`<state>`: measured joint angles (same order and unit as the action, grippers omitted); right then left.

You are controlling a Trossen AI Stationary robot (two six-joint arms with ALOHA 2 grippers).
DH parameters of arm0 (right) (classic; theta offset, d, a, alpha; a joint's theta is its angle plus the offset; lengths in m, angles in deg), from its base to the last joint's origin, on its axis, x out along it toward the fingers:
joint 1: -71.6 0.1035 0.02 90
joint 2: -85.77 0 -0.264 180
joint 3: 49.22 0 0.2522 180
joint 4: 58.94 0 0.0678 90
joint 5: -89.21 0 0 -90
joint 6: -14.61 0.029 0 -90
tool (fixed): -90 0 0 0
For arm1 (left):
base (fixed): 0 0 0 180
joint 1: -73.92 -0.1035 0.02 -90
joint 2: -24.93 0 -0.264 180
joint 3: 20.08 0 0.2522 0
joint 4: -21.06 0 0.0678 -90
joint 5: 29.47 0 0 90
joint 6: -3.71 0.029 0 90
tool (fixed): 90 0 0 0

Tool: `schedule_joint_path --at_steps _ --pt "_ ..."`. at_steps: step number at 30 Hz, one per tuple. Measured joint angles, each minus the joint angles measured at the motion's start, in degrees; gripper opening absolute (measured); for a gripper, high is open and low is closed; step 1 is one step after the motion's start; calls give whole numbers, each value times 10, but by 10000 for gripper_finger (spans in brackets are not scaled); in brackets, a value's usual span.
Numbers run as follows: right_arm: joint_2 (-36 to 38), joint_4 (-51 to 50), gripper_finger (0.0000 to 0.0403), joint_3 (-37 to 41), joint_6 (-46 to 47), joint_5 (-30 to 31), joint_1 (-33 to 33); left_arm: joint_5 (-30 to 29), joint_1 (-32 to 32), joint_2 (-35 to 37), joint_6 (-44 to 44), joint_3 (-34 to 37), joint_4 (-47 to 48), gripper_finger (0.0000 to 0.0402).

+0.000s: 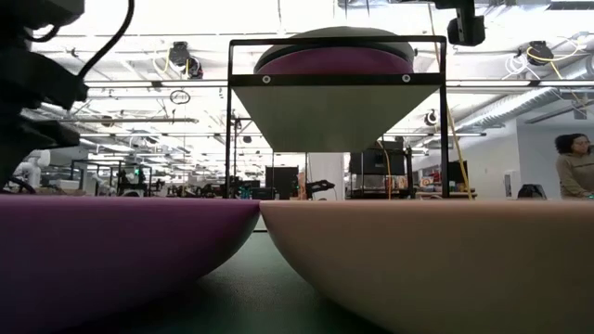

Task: Place and stack plates onto a shelf
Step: Stack the black plate on top of the light green plate

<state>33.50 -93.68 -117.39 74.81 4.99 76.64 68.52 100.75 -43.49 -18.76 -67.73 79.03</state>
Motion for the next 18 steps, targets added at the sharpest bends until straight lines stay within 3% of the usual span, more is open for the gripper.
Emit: schedule_joint_path --at_steps 12,18 --pt "0 -7 0 0 -25 1 -1 -5 40 0 -61 52 -45 194" --pt "0 -7 0 0 -26 1 -1 2 41 0 -57 52 -50 119"
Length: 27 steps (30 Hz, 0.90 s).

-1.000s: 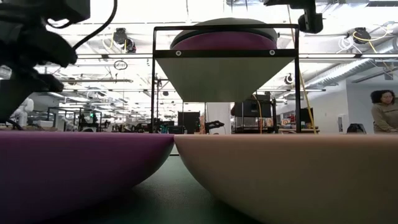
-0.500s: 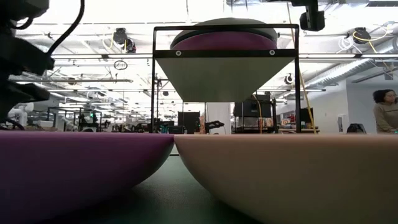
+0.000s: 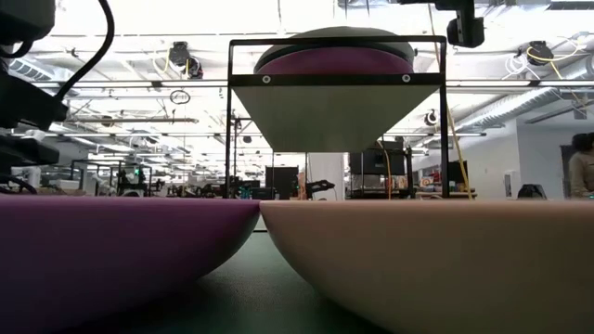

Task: Place and stack plates onto a shelf
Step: Stack the black plate on top of the light green plate

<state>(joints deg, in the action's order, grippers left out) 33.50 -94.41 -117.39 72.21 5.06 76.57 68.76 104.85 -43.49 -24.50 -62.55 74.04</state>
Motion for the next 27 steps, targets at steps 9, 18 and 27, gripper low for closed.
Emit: schedule_joint_path --at_steps 9,18,27 --pt "0 0 0 0 1 0 0 40 0 22 -12 -6 4 13" --pt "0 -11 0 0 2 -1 0 20 -2 133 -120 -6 59 12" --pt "0 -38 0 0 2 -1 0 -17 -2 223 -198 -55 140 12"
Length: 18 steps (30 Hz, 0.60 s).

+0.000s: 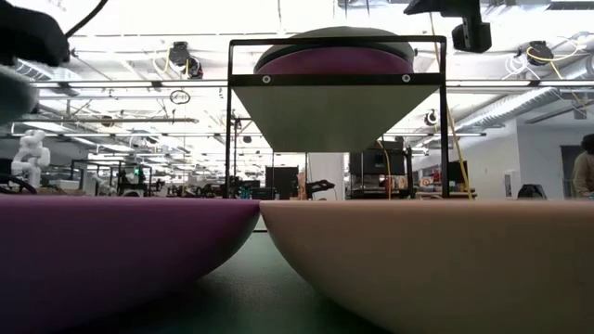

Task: Place and stack plates onto a shelf
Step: Stack the black plate on top of the light green plate

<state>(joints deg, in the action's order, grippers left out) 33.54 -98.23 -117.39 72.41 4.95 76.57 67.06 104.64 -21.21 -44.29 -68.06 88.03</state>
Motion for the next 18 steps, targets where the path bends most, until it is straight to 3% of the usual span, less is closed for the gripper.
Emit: schedule_joint_path --at_steps 5,18 --pt "1 -23 0 0 0 0 0 -2 0 9 -11 -36 5 12" --pt "-48 -35 0 0 -4 1 0 -77 -27 9 -31 -120 1 12"
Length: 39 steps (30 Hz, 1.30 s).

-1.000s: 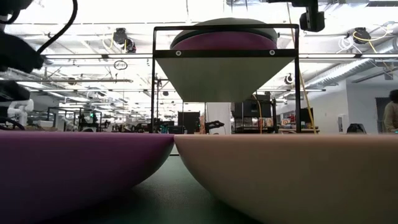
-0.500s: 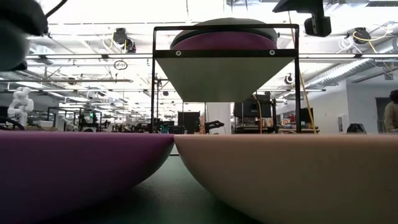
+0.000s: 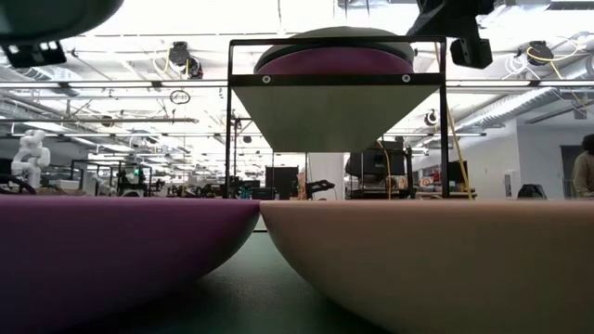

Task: Place and stack plates onto a shelf
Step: Stack the black plate on top of the light green plate

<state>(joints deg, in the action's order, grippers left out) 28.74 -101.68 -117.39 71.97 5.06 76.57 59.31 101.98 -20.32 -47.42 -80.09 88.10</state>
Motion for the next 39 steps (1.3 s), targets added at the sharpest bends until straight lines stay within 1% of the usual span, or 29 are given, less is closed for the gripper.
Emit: schedule_joint_path --at_steps 7,13,16,21,24,28,31,36,39 --pt "-32 -1 0 0 -2 0 0 -46 -26 0 4 -36 -26 12" --pt "-35 -18 0 0 -7 0 0 -66 -43 -2 16 -41 -111 12" --pt "-35 -31 0 0 -13 1 0 -87 -53 -5 27 -41 -153 12" --pt "-34 -24 0 0 -12 1 0 -117 -75 -12 42 -41 -213 12" --pt "-34 -25 0 0 -11 1 0 -125 -92 -20 58 -41 -243 12" --pt "-29 -14 0 0 -11 1 0 -127 -128 -34 72 -41 -311 12" --pt "-17 2 0 0 -11 0 0 -140 -163 -47 72 -49 -370 12" --pt "24 8 0 0 -9 4 0 -150 -228 -86 114 -113 -362 12" --pt "52 4 0 0 -10 26 0 -149 -274 -114 124 -161 -353 12"
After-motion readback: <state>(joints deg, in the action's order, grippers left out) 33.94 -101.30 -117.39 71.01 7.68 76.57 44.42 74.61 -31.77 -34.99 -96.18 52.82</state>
